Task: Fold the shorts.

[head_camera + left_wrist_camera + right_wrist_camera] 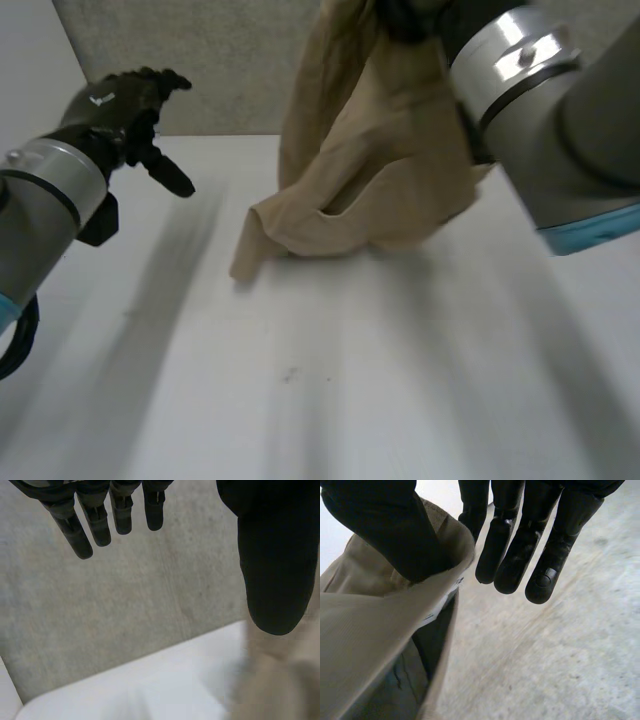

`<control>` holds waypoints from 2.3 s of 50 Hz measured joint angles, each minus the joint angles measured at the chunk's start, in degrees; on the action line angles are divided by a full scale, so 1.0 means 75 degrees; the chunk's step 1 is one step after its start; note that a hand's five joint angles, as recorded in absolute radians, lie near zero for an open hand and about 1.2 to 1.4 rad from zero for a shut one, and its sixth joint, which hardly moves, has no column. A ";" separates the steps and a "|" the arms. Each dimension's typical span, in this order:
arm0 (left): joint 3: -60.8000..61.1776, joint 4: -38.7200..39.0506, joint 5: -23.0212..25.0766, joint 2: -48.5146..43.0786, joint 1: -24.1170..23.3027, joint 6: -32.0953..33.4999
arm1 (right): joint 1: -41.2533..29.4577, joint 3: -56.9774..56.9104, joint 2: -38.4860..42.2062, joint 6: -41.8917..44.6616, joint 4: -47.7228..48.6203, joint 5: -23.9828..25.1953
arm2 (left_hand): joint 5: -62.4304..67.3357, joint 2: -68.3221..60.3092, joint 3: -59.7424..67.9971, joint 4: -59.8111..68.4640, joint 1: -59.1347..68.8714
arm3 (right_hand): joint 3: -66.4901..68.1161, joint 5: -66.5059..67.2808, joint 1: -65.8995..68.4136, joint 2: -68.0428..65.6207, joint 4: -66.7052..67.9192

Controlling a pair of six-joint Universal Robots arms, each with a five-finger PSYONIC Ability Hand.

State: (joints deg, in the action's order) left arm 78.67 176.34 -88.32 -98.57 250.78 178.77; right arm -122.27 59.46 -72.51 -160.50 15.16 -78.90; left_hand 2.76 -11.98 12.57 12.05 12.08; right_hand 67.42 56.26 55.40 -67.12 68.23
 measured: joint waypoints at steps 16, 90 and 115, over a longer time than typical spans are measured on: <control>0.0296 0.0007 -0.0002 0.0273 -0.0076 -0.0025 | 0.0043 0.0446 0.0990 -0.0751 -0.1310 -0.0542 | 0.0001 0.0001 0.0000 0.0000 0.0000 | -0.0605 -0.0531 -0.0397 0.0590 -0.0667; -0.1402 0.2427 -0.2595 -0.2762 -0.2031 0.1012 | 0.1328 -0.1984 0.3461 0.3200 0.2439 0.0128 | 0.6965 -0.7505 0.7389 0.7565 0.6991 | -0.0006 -0.0167 0.0096 -0.0026 -0.0005; 0.2116 0.5489 -0.2626 -0.1485 -0.1809 0.2968 | 0.1374 0.2560 0.1410 0.1889 0.2287 0.0029 | 0.6965 -0.7544 0.7418 0.7588 0.6991 | -0.0006 -0.0059 0.0120 -0.0026 0.0004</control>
State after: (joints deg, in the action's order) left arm 94.54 217.51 -108.02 -109.71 237.22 201.04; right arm -111.96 78.66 -61.93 -146.34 32.31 -78.68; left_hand 55.00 -68.57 68.20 68.96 64.51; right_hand 67.37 55.82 56.30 -67.32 68.25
